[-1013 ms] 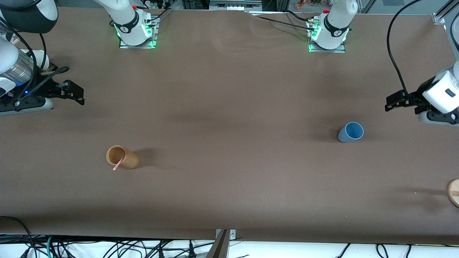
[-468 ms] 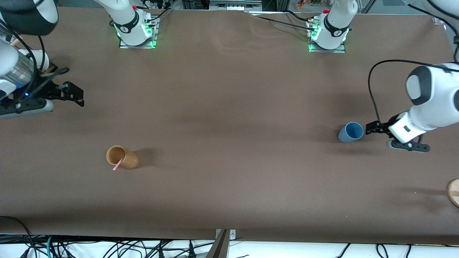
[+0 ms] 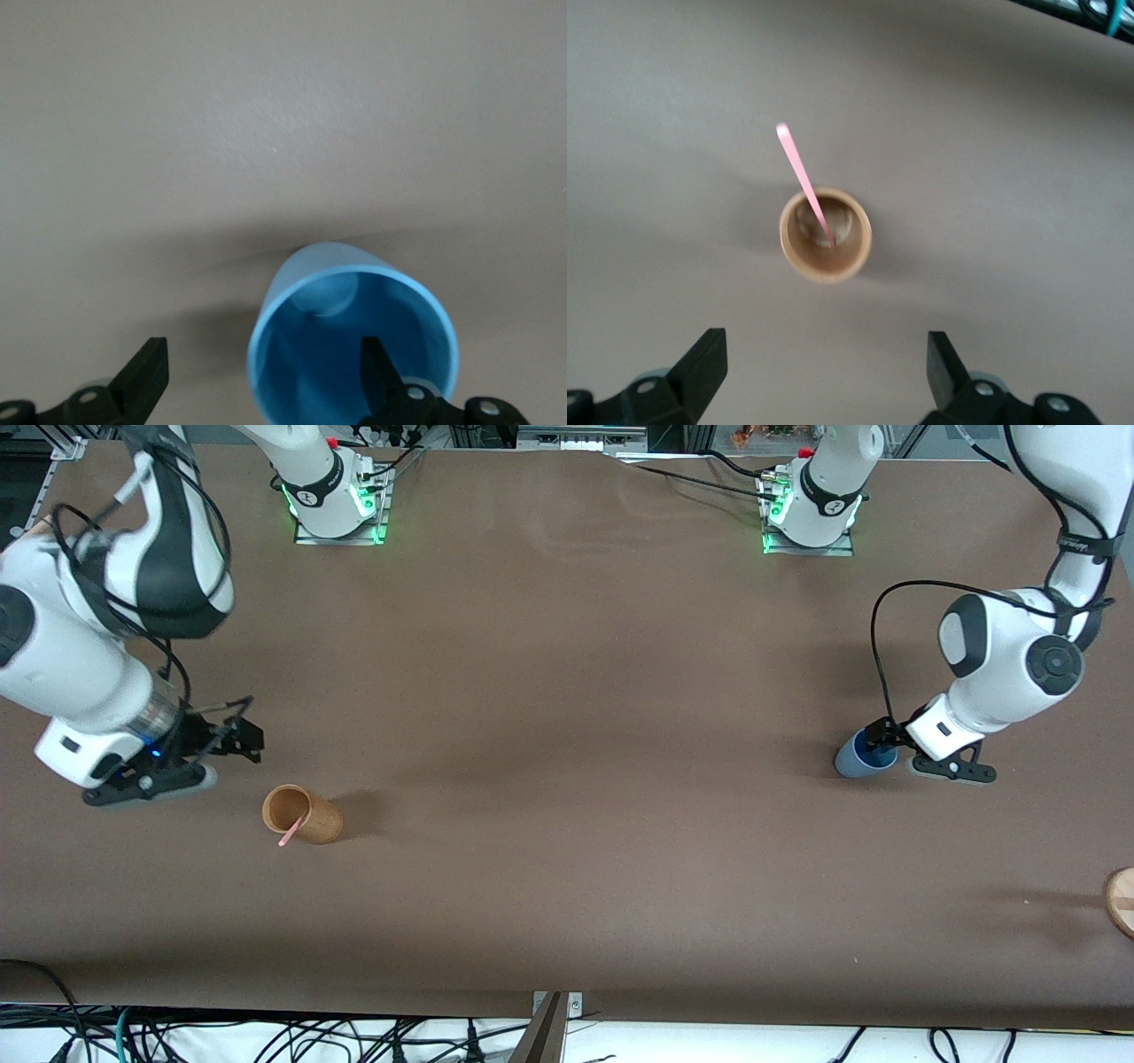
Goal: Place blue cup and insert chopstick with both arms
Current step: 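Grasp the blue cup with the left gripper while the right gripper grasps the chopstick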
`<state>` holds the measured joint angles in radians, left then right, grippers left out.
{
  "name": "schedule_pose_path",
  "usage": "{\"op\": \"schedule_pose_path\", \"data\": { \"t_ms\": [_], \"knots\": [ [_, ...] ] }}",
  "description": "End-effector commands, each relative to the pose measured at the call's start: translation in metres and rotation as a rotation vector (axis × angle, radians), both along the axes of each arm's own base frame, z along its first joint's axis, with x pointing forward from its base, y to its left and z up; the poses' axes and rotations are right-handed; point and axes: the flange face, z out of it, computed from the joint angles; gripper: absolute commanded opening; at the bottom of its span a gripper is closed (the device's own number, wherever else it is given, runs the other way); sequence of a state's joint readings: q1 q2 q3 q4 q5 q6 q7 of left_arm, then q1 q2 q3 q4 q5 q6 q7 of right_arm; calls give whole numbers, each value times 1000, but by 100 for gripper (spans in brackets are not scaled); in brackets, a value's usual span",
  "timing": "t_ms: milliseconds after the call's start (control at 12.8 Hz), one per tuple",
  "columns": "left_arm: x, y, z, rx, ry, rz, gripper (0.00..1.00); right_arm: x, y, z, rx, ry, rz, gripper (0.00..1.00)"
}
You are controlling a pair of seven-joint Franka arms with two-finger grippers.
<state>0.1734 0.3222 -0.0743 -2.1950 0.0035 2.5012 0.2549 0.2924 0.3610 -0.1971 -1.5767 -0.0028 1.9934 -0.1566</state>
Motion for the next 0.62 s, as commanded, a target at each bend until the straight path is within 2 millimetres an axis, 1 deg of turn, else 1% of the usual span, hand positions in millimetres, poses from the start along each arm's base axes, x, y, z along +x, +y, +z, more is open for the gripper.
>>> {"op": "schedule_pose_path", "data": {
  "t_ms": [0, 78, 234, 312, 390, 468, 545],
  "knots": [
    [1, 2, -11, 9, -9, -69, 8, 31, 16, -23, 13, -34, 24, 99],
    [6, 2, -10, 9, -17, -77, 0, 35, 23, -37, 20, -45, 32, 99],
    [6, 3, -17, 6, -5, -90, 0, 42, 28, -58, 24, -62, 38, 97],
    [8, 4, -14, 7, -10, -89, 0, 45, 28, -69, 21, -67, 41, 93],
    [10, 4, -12, 7, -13, -84, 0, 48, 30, -78, 25, -78, 54, 88],
    [13, 4, -9, 8, -18, -81, 0, 51, 31, -83, 26, -89, 60, 82],
    [14, 2, -5, 9, -26, -79, 0, 52, 32, -86, 26, -96, 62, 74]
  ]
}}
